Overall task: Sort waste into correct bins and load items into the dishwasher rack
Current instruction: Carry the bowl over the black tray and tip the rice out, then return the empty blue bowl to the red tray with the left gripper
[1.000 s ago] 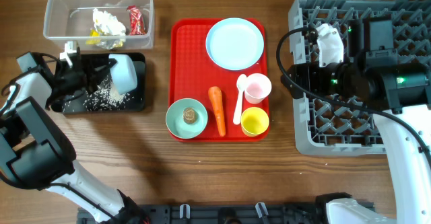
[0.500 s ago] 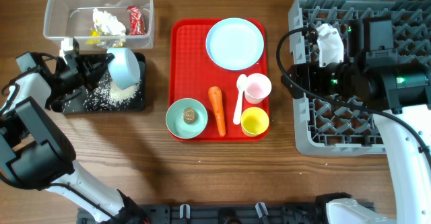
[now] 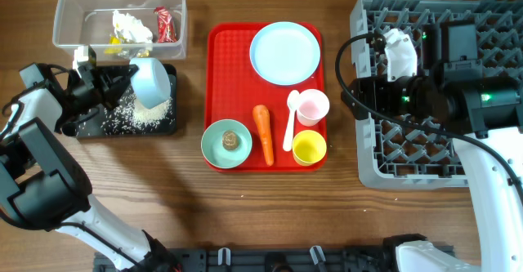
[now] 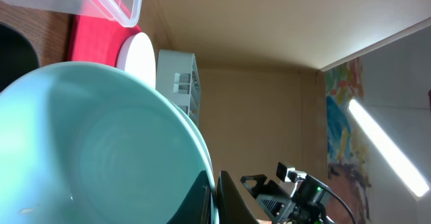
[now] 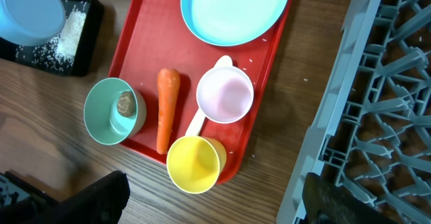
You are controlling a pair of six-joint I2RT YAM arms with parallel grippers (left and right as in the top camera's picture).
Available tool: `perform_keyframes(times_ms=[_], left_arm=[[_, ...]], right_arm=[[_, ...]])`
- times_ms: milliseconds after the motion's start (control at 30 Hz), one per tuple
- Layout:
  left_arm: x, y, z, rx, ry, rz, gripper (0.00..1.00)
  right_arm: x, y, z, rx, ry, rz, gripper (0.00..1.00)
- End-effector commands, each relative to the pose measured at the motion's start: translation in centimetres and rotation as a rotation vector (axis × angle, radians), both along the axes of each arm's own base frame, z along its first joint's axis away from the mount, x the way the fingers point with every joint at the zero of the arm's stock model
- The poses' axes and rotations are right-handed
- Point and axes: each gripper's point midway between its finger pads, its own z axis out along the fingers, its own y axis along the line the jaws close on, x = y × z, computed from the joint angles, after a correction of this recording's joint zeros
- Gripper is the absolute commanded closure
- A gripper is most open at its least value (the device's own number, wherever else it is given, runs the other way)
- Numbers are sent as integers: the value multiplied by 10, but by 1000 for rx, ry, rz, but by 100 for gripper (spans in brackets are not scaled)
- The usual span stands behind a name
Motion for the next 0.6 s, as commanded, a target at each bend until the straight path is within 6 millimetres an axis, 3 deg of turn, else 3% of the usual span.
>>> perform_keyframes(times_ms=[0, 333, 567], left_arm=[[-1, 3, 4, -34, -7, 4, 96], [-1, 1, 8, -26, -18, -1, 96], [5, -32, 45, 180, -188, -63, 96]], right_arm=[[0, 0, -7, -20, 15, 16, 15], [0, 0, -7, -21, 17, 17, 15], [1, 0, -7, -20, 14, 15, 14]])
